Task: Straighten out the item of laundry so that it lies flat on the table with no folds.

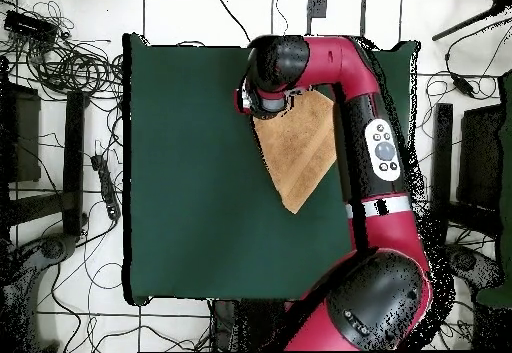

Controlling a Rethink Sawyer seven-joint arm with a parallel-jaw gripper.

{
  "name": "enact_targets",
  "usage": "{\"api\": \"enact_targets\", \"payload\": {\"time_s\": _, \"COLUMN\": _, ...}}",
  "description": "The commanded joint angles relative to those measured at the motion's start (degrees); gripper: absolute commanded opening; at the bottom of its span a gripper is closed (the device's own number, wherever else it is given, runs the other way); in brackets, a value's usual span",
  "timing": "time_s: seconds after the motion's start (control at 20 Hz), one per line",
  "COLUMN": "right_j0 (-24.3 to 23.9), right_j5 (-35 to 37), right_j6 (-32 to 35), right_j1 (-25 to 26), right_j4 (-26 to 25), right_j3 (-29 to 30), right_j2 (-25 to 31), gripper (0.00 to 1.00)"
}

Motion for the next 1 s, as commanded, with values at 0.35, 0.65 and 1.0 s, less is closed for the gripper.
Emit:
{"api": "enact_targets", "payload": {"time_s": 0.35, "right_j0": 5.54, "right_j5": -6.04, "right_j6": 16.79, "right_j1": -1.61, "right_j4": 8.43, "right_j3": 7.45, "right_j2": -10.67, "gripper": 0.00}}
{"api": "enact_targets", "payload": {"time_s": 0.65, "right_j0": 8.14, "right_j5": -0.81, "right_j6": 11.93, "right_j1": -1.56, "right_j4": 10.78, "right_j3": 1.91, "right_j2": -13.24, "gripper": 0.00}}
{"api": "enact_targets", "payload": {"time_s": 1.0, "right_j0": 9.87, "right_j5": 7.66, "right_j6": 3.30, "right_j1": -0.52, "right_j4": 11.29, "right_j3": -8.14, "right_j2": -14.92, "gripper": 0.00}}
